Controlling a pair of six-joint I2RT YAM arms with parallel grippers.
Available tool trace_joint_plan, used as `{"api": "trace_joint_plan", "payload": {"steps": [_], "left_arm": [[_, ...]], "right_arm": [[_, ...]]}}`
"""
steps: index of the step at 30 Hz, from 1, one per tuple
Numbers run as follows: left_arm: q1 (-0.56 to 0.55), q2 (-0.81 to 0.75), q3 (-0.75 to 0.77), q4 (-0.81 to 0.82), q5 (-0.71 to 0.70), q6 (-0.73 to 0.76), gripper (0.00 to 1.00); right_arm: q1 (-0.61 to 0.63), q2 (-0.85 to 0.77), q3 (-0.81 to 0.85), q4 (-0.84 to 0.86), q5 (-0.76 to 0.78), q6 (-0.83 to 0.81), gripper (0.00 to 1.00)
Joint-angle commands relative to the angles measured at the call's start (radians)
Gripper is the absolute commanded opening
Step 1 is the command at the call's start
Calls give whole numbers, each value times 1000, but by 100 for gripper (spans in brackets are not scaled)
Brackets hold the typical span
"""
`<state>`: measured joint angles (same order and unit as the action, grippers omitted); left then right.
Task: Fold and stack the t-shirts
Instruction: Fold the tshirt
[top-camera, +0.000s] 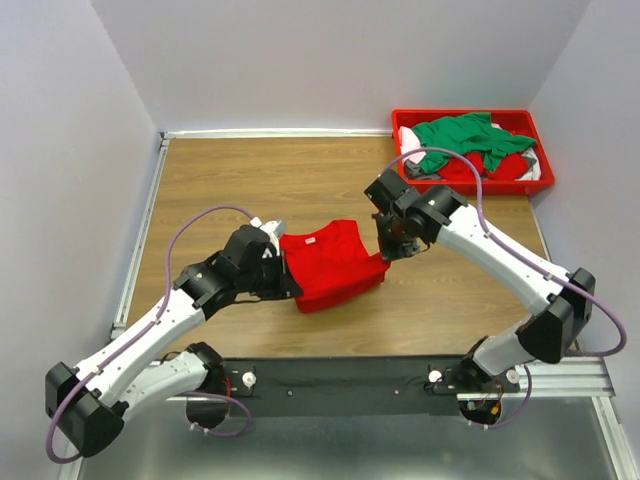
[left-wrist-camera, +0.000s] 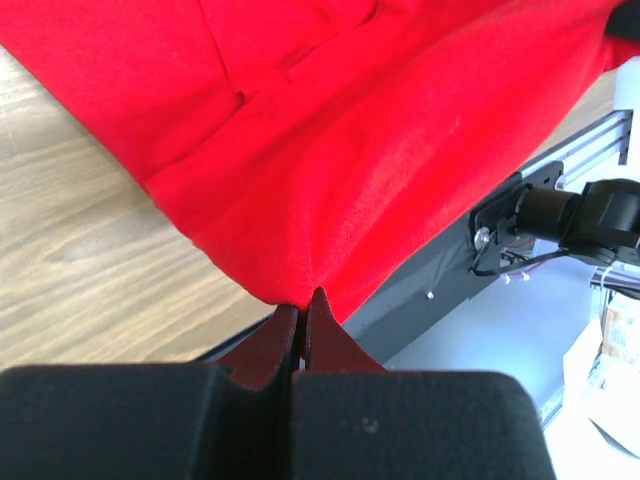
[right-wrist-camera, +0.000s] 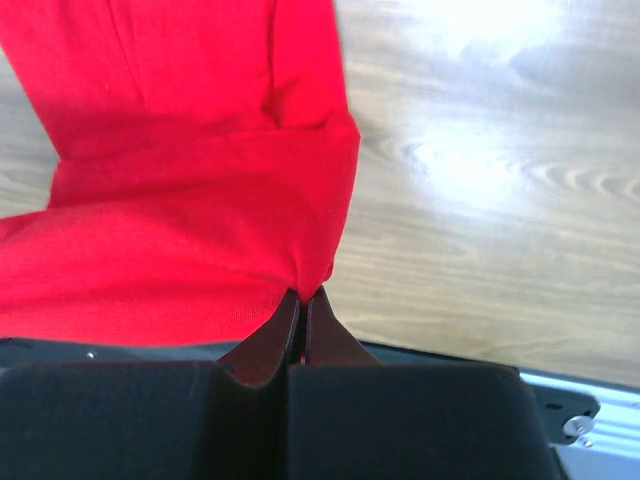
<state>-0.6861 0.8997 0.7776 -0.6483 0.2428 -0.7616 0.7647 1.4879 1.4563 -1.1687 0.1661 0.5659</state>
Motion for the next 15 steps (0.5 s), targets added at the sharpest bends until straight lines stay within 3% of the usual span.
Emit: {"api": "trace_joint_plan", "payload": {"steps": [1,15], "left_arm": [[55,19,-34,56,72,67,0],[310,205,-43,206,154,219,0]], "right_arm": [[-54,60,68,32,-39,-104,1],[-142,409,389,83,-94,-235,1]]}}
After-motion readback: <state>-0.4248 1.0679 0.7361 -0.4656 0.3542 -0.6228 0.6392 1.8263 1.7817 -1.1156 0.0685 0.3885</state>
